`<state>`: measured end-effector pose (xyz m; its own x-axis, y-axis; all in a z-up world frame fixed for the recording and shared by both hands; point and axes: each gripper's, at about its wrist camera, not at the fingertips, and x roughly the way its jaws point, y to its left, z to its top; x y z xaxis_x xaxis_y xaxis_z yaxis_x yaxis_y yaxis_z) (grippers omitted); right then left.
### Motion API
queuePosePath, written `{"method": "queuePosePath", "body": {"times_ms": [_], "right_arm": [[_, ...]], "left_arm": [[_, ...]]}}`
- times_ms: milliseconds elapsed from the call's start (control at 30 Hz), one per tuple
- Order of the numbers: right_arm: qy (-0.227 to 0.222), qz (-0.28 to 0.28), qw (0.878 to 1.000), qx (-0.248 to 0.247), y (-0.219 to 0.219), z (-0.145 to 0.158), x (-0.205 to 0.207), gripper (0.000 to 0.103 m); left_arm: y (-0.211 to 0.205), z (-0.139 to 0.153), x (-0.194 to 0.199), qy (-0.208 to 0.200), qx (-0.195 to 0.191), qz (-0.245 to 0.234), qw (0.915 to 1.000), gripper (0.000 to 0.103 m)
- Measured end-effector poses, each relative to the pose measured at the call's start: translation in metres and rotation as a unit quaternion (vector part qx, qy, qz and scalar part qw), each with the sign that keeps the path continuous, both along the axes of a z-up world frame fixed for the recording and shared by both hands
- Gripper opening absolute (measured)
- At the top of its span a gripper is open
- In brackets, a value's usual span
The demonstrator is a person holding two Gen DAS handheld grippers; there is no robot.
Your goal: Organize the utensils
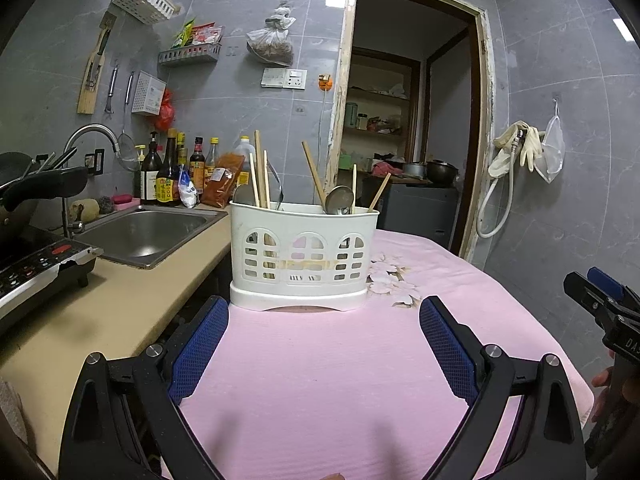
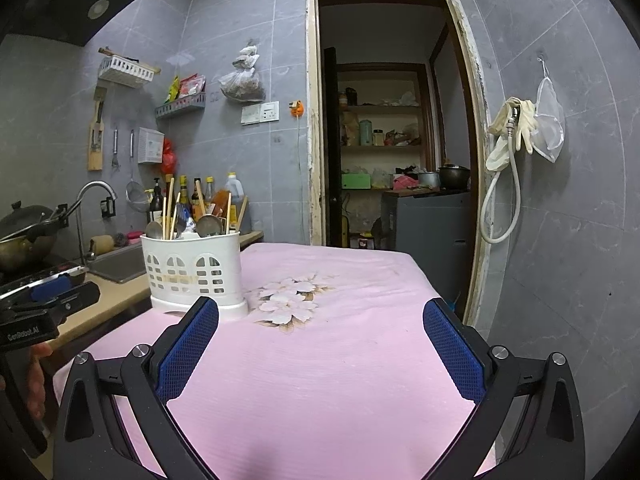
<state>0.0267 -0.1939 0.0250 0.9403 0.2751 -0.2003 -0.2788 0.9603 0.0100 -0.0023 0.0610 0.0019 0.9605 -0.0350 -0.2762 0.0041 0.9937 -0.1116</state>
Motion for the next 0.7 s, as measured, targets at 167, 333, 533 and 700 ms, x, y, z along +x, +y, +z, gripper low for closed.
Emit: {"method": "queuePosePath", "body": {"times_ms": [167, 333, 533, 700], "right_arm": [[0.003, 0.000, 1.000, 0.004, -0.0002, 0.0004, 0.0001, 0.103], [0.005, 0.000, 1.000, 0.006, 0.0002, 0.0007, 0.0011, 0.103], [0.005, 0.000, 1.000, 0.006, 0.0002, 0.0006, 0.0012, 0.103], [0.005, 0.000, 1.000, 0.006, 0.0004, 0.0008, 0.0011, 0.103]], "left_arm": [[-0.0001, 0.0001, -0.0007, 0.001, 0.001, 0.000, 1.0000, 0.094], [0.0001, 0.0002, -0.0011, -0.001, 0.000, 0.000, 1.0000, 0.094], [0.0007, 0.0004, -0.0013, -0.001, 0.000, 0.001, 1.0000, 0.094], [0.0002, 0.0001, -0.0012, -0.001, 0.001, 0.001, 1.0000, 0.094]]}}
